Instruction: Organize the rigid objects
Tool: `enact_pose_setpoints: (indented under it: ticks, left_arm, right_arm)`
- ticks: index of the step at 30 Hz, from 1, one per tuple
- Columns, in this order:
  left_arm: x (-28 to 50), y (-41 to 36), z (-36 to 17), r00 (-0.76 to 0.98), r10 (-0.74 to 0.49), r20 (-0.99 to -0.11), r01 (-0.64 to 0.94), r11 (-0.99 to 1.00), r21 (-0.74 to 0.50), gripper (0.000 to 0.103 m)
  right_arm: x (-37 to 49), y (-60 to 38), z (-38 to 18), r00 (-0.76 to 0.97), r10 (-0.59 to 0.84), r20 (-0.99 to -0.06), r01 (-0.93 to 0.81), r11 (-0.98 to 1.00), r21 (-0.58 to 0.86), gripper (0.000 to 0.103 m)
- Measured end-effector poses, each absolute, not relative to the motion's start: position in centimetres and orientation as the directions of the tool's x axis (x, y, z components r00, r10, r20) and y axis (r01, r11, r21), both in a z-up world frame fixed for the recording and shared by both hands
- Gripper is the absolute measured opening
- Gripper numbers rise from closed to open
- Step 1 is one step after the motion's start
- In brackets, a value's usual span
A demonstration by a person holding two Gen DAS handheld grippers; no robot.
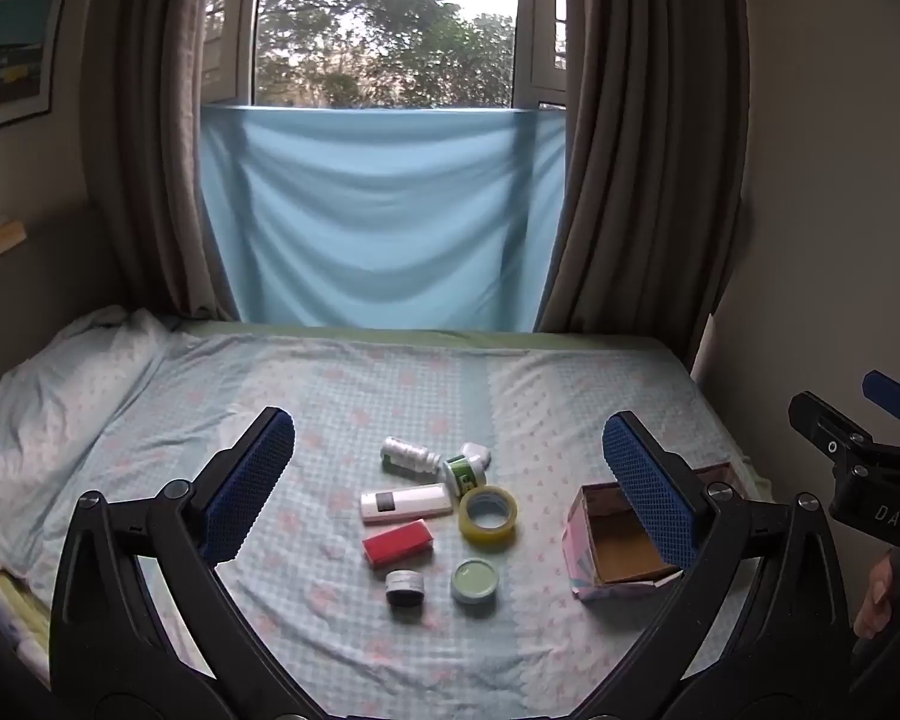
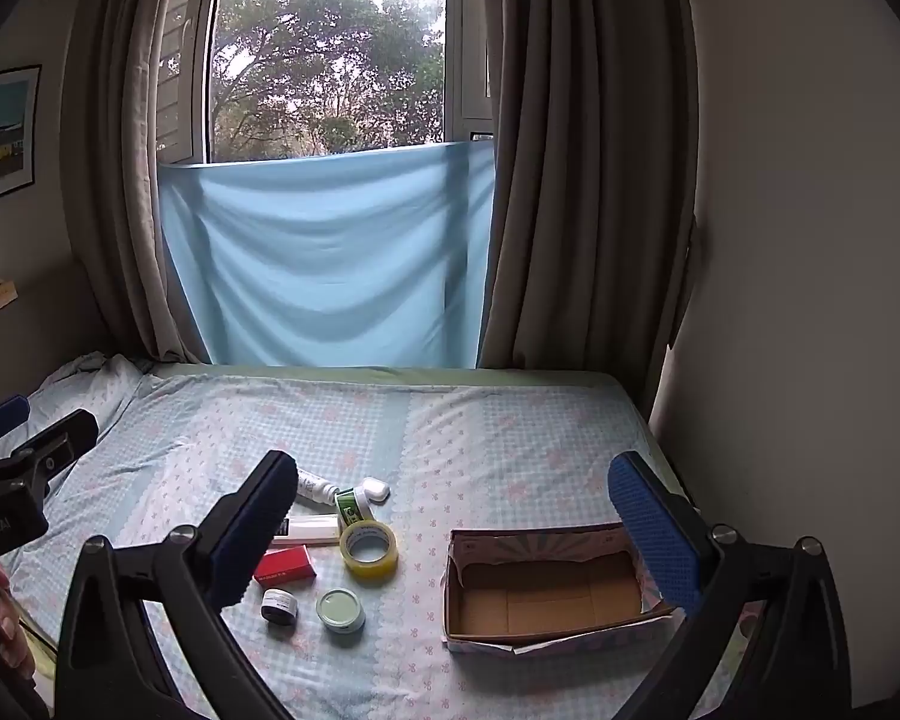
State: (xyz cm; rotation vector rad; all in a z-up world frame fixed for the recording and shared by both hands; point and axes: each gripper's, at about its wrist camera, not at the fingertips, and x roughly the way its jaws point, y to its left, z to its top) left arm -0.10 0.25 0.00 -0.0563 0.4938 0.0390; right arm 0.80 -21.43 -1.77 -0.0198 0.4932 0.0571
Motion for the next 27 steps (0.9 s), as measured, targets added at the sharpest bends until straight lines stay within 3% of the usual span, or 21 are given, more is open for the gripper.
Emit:
enact_pose_setpoints:
  ticks: [27]
  left_arm:
    - [-0.22,0.12,0.23,0.886,0.040,-0.461,-0.064,0.997,-0.036,0.102]
  right_arm:
    - [0.29,-21.62,-1.47,0.896,0.070,-0.439,-0.078,0.997,0.000,0.103]
